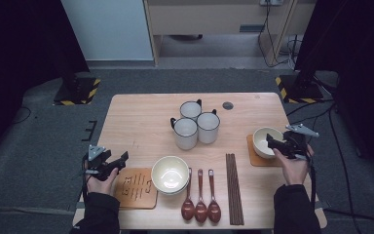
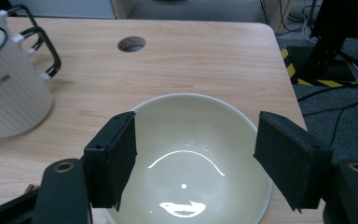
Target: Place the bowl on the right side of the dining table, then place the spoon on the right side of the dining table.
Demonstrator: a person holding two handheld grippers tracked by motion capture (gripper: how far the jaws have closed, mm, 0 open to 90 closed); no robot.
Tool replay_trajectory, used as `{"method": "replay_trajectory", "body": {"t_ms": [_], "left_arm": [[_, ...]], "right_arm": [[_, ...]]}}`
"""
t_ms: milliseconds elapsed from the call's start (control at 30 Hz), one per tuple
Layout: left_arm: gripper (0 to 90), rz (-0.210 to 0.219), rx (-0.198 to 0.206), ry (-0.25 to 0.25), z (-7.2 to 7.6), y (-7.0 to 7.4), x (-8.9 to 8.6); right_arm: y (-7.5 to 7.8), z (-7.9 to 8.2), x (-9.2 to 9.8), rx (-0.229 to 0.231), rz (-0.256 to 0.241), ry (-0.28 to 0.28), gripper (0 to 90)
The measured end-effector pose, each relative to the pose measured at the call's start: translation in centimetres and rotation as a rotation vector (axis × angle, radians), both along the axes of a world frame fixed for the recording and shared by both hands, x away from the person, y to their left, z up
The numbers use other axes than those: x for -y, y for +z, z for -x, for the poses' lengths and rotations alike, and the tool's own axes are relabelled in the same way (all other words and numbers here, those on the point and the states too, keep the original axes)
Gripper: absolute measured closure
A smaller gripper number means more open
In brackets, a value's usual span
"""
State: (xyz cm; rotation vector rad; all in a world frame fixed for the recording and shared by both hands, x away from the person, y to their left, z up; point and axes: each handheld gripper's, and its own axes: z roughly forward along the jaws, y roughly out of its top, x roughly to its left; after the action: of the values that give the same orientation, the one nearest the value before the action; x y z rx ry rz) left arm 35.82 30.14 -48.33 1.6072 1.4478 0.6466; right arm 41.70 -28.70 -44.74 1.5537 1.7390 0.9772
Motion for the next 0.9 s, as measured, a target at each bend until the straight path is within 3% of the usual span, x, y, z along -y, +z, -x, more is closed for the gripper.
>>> {"method": "replay_trajectory", "body": {"t_ms": [433, 900], "left_arm": [[25.2, 0.053, 0.069, -0.056, 0.9, 2.6, 1.2], [24.4, 0.061, 0.123, -0.133, 1.2, 5.4, 4.2]], "right_arm": [[1.4, 1.0, -1.6, 0.026, -0.020, 0.080, 24.5], [1.7, 1.5, -2.3, 0.021, -0.024, 0.121, 23.6]]}}
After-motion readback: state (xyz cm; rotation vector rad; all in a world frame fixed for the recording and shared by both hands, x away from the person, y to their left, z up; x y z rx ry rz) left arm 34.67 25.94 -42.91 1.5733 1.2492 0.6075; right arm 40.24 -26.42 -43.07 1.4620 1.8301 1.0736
